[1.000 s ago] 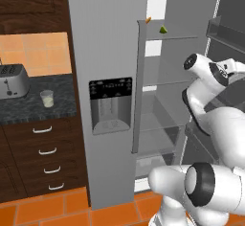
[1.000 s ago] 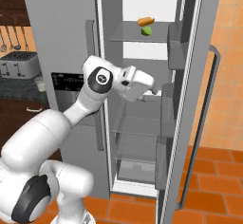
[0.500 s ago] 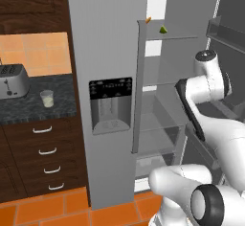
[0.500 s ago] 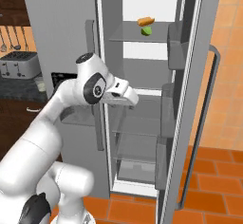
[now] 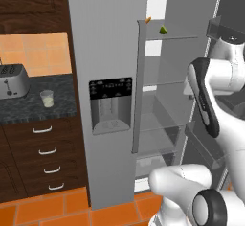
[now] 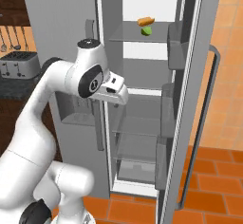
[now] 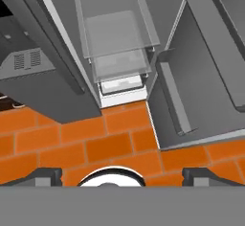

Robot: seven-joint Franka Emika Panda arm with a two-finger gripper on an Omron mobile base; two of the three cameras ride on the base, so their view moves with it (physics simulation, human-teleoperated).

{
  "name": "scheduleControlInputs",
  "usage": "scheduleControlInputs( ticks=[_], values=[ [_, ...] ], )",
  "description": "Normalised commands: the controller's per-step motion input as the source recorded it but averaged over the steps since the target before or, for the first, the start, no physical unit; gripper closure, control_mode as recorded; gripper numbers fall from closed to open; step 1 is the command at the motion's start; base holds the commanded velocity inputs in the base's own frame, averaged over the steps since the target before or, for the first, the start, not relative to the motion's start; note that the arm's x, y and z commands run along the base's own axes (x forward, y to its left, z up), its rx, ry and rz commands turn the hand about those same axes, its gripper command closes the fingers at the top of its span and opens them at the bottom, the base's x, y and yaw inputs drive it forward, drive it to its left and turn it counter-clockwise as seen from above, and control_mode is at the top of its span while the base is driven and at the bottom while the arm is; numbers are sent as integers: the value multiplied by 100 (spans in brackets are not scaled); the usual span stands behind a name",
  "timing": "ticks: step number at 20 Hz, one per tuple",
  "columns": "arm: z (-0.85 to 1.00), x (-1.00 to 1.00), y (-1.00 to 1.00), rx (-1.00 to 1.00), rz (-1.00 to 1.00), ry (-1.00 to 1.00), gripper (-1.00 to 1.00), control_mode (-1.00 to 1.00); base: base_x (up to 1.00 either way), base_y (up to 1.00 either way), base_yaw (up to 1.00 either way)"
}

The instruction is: Grab a lemon wedge from the fridge and one ice cube from the ice bowl, and put them in the glass of lemonade.

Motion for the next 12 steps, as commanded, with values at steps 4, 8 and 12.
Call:
scheduleControlInputs(
  ticks=[4,8,12],
  values=[
    [64,-100,21,0,1,-19,-100,-100,0,0,0],
    [17,-100,28,-2,8,-6,-100,-100,0,0,0],
    [14,-51,65,-4,5,-6,-100,-100,0,0,0]
  ],
)
